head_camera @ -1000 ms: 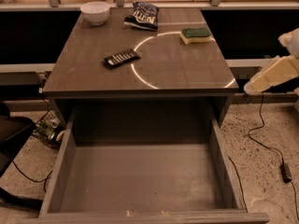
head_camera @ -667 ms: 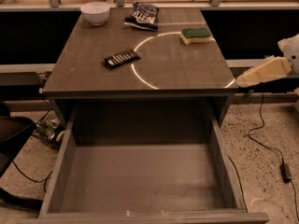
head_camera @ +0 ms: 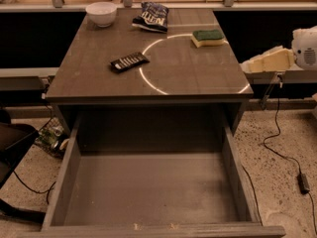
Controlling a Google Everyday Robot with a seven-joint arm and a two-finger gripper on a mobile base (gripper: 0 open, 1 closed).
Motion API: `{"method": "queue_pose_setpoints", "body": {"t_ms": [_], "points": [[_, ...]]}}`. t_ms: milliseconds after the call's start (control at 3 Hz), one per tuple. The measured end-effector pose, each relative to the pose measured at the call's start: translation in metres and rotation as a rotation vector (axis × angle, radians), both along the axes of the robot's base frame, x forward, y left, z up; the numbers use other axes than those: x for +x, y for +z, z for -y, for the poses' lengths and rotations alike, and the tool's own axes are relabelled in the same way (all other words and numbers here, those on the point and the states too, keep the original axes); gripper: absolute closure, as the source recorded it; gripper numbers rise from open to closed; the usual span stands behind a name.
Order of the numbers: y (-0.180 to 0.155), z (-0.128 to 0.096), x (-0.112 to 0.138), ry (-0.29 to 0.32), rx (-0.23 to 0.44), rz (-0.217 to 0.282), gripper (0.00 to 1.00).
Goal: Pick sponge
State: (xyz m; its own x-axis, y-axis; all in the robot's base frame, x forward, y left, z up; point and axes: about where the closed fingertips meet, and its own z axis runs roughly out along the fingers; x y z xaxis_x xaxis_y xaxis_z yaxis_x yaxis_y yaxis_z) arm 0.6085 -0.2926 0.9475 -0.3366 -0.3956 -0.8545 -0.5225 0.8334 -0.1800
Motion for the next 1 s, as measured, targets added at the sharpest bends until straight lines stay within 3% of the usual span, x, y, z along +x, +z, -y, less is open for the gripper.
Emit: {"method": "queue_pose_setpoints", "body": {"t_ms": [667,1000], "points": [[-0.005,-0.007,0.008,-0.003,0.029,0.003,0.0],[-0.014,-0.023,0.051,0.003,0.125,0.048,0.0]]}}
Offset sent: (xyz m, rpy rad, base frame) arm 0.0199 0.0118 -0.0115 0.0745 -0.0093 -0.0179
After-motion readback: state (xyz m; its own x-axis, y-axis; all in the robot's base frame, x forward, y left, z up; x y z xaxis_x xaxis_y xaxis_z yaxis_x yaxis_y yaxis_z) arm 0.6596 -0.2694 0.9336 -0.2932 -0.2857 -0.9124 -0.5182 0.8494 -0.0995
